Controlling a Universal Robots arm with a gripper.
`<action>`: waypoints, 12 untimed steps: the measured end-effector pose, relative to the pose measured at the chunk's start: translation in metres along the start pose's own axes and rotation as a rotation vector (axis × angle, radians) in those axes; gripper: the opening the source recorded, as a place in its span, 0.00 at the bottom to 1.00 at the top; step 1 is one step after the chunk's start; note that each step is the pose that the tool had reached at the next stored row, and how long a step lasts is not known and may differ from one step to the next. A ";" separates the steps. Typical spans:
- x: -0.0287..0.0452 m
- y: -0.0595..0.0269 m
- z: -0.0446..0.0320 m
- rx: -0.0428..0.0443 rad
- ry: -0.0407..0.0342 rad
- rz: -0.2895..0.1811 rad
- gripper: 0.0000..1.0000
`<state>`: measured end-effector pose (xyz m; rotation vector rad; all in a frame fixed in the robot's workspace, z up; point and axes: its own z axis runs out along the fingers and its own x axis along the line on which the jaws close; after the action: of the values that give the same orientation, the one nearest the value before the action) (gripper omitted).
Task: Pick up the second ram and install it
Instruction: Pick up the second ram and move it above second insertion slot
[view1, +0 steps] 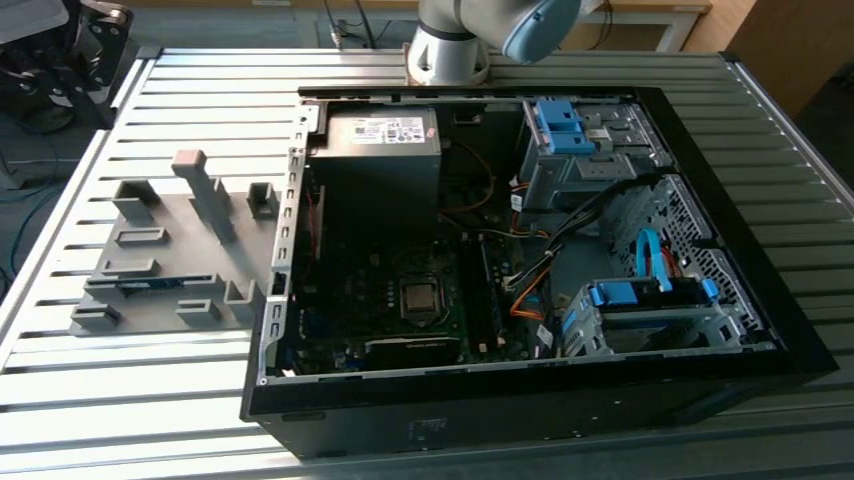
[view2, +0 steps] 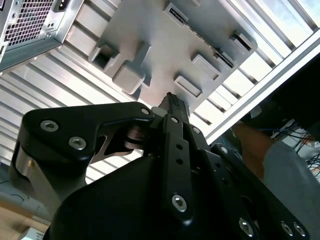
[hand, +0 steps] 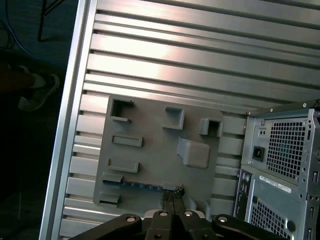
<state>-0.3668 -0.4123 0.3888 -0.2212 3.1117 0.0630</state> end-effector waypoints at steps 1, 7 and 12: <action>0.0000 -0.0001 0.0000 0.0001 0.0004 -0.009 0.11; 0.0001 -0.0007 0.0006 -0.0011 0.0026 -0.066 0.11; 0.0002 -0.0010 0.0010 -0.0025 0.0046 -0.120 0.11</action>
<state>-0.3668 -0.4133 0.3877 -0.4085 3.0951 0.0643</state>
